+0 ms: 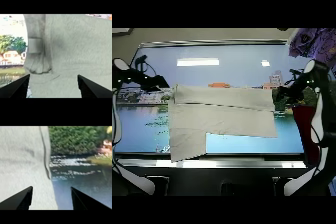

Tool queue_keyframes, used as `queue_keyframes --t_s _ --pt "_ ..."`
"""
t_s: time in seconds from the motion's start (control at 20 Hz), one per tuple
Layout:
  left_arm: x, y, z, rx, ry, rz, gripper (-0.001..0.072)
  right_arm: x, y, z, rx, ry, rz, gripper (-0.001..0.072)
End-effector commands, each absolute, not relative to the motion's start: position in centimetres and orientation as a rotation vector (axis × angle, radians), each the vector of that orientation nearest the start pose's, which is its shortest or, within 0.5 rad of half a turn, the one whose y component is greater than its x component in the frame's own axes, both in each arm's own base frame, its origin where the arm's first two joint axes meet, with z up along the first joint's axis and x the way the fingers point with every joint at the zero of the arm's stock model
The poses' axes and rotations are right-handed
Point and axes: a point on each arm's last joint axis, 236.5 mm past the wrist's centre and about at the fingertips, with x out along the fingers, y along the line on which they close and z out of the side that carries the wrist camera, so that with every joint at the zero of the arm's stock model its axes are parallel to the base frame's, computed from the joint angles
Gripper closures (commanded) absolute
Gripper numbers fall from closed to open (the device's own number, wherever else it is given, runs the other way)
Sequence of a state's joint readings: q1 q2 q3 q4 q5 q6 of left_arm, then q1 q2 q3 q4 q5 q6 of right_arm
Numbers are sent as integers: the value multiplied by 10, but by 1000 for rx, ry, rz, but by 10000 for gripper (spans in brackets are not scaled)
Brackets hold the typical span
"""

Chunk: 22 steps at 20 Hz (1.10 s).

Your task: Fold the clothes and pants, and hang the long-sleeved shirts on hangers.

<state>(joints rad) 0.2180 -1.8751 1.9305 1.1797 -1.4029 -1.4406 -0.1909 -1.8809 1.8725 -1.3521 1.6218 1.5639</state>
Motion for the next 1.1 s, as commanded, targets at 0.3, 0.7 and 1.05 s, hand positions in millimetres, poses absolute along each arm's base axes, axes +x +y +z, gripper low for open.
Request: queue_keyframes --t_s 0.3,0.7,1.05 --pt "330 37 -26 -640 1307 -19 -13 330 -26 -27 633 1439 150 164" --pt "236 -39 -85 -759 1418 -190 -13 314 -8 -6 650 1390 176 165" --pt "226 -47 -97 -728 1410 -240 -13 304 2 -2 682 1428 212 166"
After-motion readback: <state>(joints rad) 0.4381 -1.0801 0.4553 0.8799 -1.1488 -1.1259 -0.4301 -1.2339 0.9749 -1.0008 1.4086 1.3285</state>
